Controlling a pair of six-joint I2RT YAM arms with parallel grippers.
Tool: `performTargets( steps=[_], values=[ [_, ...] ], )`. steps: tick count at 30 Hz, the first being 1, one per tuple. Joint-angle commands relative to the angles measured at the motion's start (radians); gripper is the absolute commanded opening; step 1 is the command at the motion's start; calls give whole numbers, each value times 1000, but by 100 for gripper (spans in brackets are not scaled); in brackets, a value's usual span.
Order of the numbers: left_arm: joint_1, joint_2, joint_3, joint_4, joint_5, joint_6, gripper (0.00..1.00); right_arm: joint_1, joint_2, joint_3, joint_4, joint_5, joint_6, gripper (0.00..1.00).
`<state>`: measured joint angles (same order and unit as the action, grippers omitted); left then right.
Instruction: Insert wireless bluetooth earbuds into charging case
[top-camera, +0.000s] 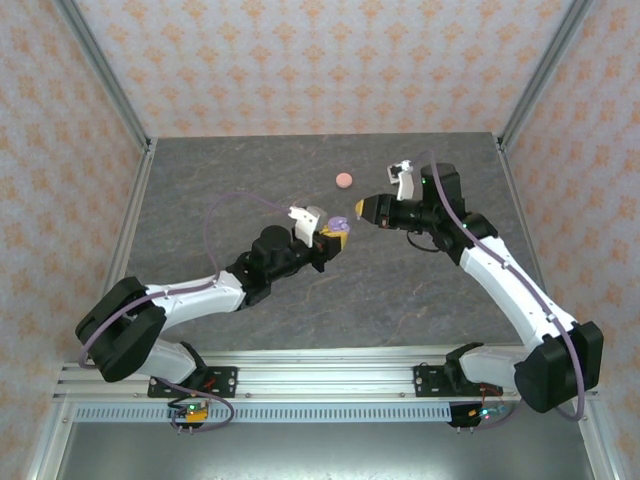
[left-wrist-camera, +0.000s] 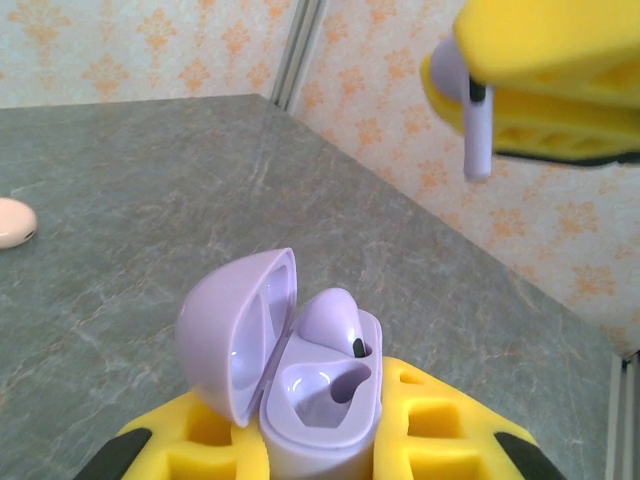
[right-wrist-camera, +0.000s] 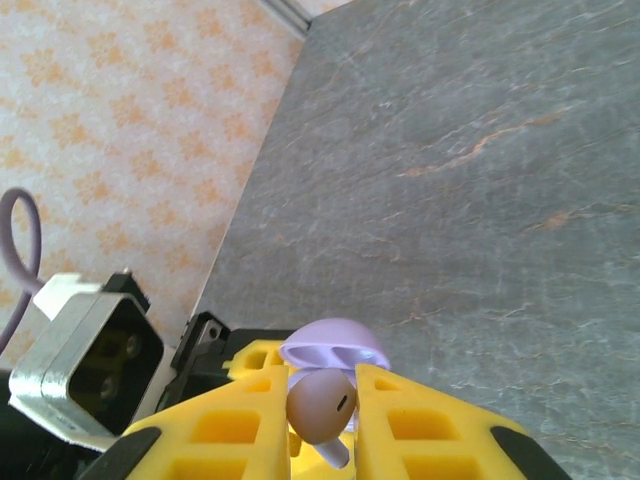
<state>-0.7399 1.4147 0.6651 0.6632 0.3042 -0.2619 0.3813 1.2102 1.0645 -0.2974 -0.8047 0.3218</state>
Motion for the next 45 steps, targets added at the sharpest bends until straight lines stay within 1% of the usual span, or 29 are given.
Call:
performTargets(
  steps=[1,7,19,45],
  values=[
    [-7,4,52,46,34,-8,1,31,-20,40,36,0,2,20],
    [-13,9,76,33,67,-7,1,65,-9,47,55,-4,5,20],
    [-16,9,108,-5,88,-2,1,77,-1,51,56,0,-1,20],
    [-16,-33,120,-42,42,-20,1,81,-7,43,8,0,-24,20]
  ],
)
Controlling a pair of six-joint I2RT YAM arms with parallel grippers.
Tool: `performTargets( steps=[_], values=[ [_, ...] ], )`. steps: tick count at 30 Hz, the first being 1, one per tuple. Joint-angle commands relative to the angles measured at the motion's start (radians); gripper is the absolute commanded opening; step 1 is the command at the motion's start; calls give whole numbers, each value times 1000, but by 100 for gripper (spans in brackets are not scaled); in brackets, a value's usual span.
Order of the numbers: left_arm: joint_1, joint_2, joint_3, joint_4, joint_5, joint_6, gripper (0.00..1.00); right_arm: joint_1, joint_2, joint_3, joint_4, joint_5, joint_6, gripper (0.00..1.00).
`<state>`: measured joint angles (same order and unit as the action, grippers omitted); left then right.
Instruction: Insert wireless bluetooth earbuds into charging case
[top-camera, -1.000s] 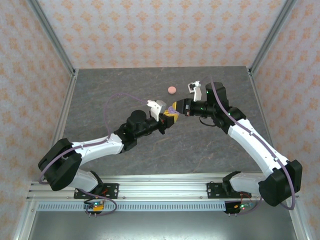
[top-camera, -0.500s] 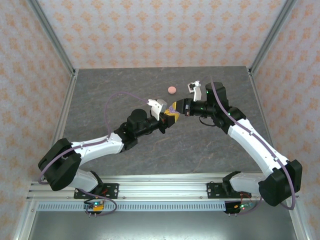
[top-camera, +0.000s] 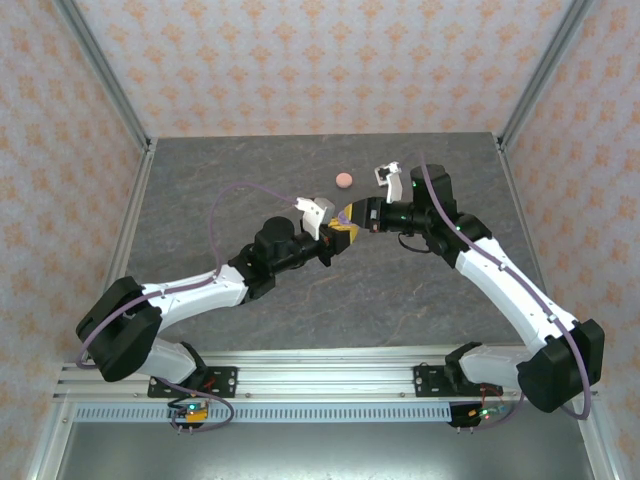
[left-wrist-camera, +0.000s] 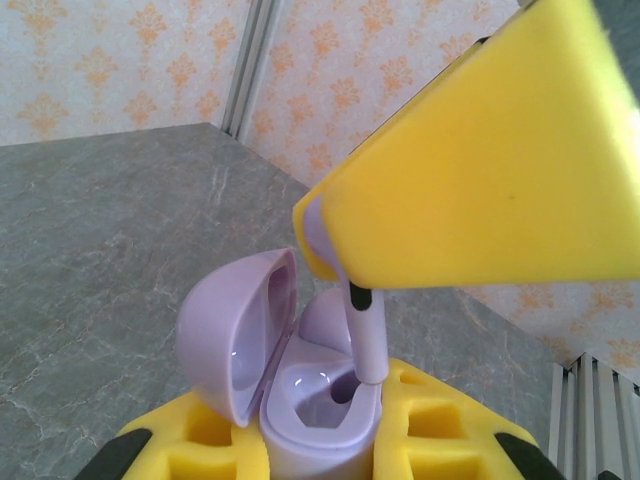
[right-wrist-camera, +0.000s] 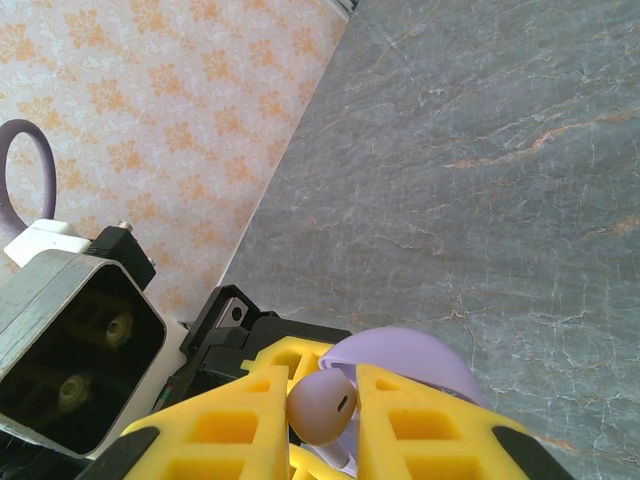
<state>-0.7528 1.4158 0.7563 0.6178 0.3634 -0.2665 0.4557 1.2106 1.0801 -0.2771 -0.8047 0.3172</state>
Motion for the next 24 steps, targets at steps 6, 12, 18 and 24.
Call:
performTargets(
  steps=[6,12,18,24],
  values=[
    [-3,-47,30,-5,-33,-18,0,6,-19,24,-44,26,-42,20],
    [-4,-51,32,-10,-31,-20,0,6,-19,25,-56,21,-48,21],
    [-3,-48,37,-5,-16,-25,0,10,-18,27,-53,16,-46,21],
    [-3,-36,35,5,-26,-24,0,17,-14,25,-8,12,-10,21]
  ],
)
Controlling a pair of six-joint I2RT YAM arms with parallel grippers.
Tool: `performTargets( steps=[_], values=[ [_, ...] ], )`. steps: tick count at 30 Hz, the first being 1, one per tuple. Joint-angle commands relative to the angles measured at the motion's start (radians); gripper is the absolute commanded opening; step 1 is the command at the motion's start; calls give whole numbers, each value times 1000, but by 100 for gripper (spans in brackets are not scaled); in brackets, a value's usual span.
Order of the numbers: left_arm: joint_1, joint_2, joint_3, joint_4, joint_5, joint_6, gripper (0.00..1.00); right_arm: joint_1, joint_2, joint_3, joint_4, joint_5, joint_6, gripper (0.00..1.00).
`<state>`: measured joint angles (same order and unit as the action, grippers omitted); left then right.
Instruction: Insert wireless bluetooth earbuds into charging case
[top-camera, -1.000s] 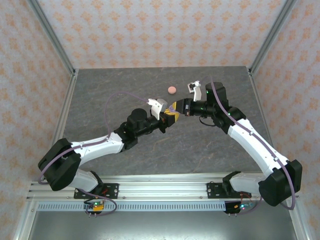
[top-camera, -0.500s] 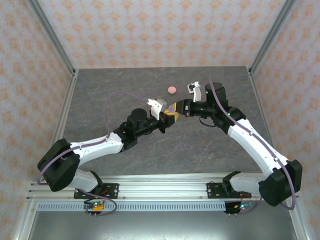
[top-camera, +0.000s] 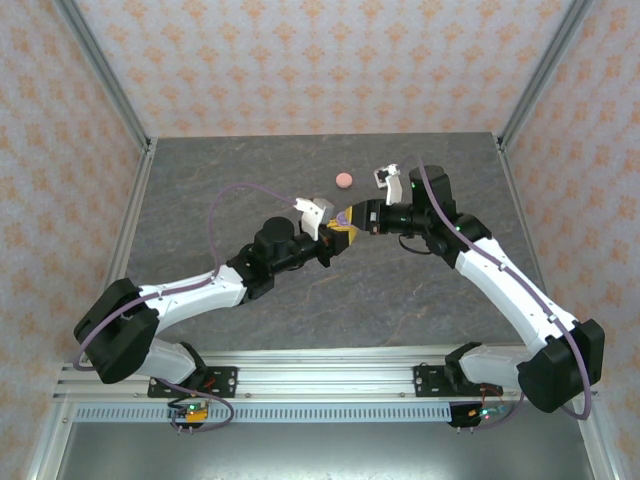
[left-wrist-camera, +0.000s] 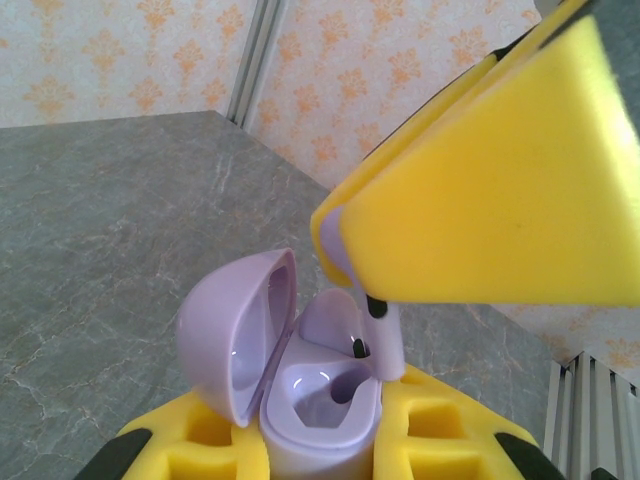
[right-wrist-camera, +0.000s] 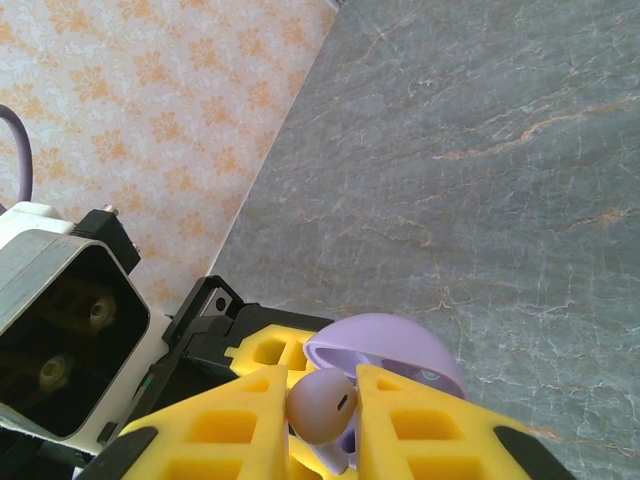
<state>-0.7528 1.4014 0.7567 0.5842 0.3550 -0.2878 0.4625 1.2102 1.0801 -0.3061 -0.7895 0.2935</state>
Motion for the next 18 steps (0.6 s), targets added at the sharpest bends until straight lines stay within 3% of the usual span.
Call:
performTargets(
  steps=[1,18],
  values=[
    [-3,-19,36,41,-18,-5,0,11,-14,24,26,-2,20,21],
    [-3,-14,43,66,-36,-14,1,16,-14,23,21,15,27,21]
  ],
)
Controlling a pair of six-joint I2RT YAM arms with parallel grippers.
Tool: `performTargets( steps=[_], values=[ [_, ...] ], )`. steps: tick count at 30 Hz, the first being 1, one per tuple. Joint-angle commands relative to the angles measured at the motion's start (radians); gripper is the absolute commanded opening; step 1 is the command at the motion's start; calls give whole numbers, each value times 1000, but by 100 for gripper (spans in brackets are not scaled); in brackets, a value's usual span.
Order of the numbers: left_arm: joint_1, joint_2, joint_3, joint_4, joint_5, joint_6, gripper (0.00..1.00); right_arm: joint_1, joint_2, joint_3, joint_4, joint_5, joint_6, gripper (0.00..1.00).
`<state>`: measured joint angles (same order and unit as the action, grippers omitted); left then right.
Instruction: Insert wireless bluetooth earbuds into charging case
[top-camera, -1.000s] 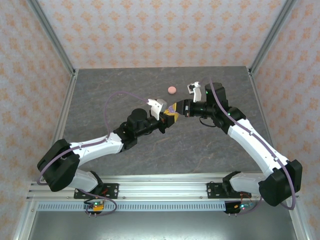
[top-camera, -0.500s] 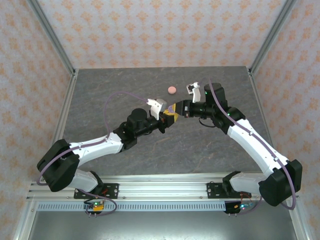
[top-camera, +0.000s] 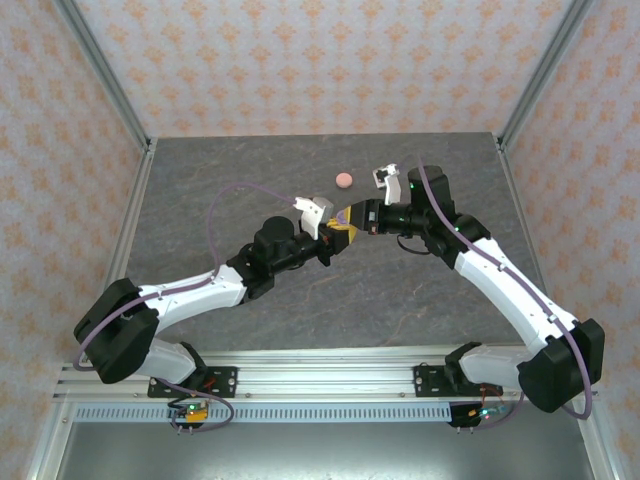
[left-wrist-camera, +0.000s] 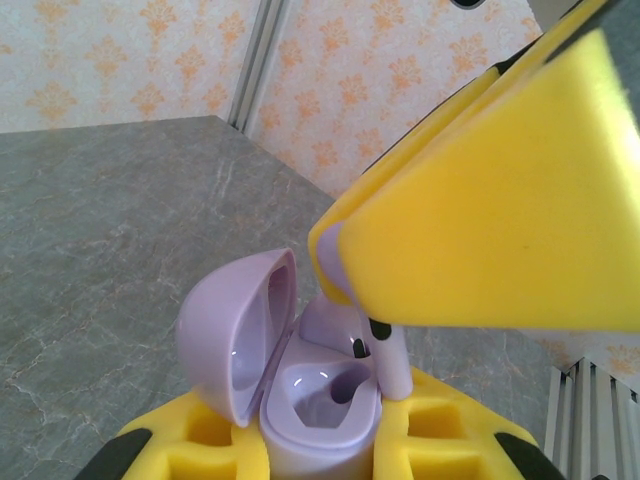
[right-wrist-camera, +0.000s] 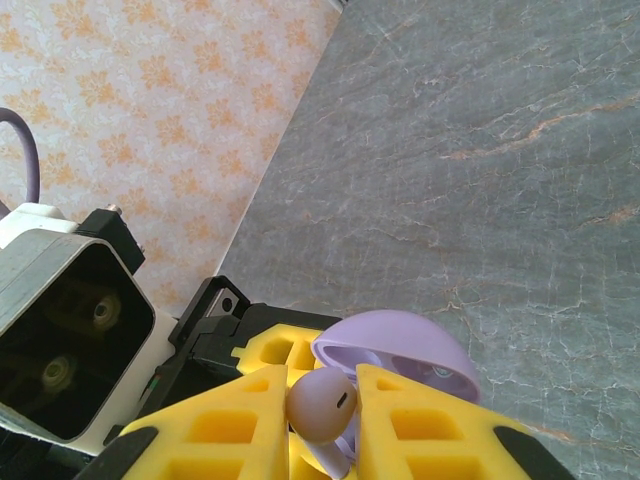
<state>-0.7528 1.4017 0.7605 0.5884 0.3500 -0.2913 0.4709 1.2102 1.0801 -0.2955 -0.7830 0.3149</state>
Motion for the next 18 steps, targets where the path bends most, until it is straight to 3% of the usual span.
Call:
performTargets(
  steps=[1,18],
  values=[
    [-3,-14,39,68,-31,-12,1,9,-14,23,7,8,3,21],
    [-4,31,66,84,-35,-31,1,8,-21,8,70,48,65,18]
  ],
)
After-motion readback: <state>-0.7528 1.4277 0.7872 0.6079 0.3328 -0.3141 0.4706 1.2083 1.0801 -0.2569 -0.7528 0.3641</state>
